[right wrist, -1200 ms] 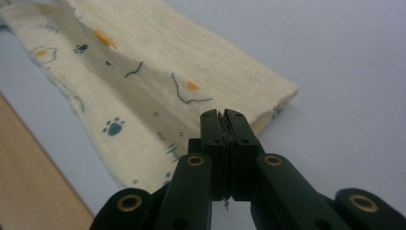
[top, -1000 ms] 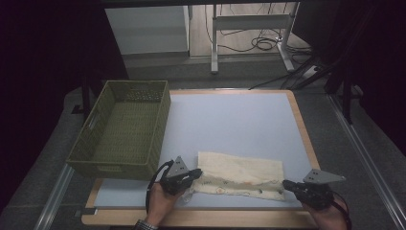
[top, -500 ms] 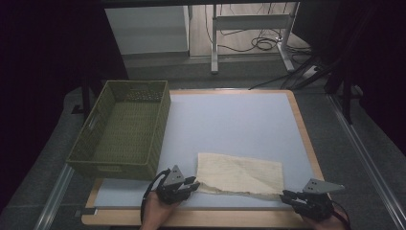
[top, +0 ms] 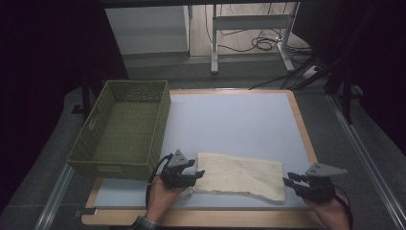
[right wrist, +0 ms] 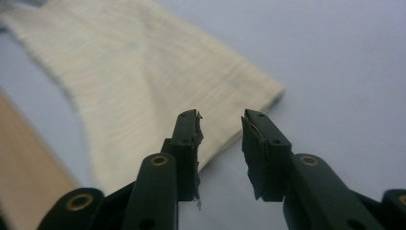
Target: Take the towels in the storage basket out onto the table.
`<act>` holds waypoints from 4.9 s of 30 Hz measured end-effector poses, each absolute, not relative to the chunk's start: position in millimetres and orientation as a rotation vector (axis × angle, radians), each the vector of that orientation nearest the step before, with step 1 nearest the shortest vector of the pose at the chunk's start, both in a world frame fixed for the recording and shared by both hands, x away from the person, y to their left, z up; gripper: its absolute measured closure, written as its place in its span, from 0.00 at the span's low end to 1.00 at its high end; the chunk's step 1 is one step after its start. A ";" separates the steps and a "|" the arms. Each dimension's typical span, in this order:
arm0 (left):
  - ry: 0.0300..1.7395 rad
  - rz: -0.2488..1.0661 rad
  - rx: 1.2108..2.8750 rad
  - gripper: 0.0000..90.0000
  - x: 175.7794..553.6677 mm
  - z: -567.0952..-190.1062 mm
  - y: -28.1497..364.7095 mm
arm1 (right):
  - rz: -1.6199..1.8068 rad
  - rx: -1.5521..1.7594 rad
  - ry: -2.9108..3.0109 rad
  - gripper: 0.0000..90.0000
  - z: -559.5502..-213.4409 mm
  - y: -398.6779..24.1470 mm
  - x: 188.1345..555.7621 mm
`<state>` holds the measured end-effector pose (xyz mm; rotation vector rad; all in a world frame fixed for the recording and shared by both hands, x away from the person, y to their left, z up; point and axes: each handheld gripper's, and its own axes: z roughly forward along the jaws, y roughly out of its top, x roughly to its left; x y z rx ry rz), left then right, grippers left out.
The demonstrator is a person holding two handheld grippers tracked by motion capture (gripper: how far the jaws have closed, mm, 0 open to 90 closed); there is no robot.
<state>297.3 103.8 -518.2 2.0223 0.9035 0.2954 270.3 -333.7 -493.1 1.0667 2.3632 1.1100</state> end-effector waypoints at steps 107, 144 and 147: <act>1.103 0.399 2.061 0.38 331.8 -546.0 103.3 | 1.260 0.553 2.843 0.72 -519.5 -117.3 275.7; 1.047 0.389 2.090 0.50 331.0 -544.5 108.3 | 1.108 0.454 2.766 0.81 -531.9 -78.3 258.2; 1.033 0.371 2.089 0.66 329.5 -544.1 106.6 | 1.087 0.428 2.751 0.91 -531.7 -78.4 255.3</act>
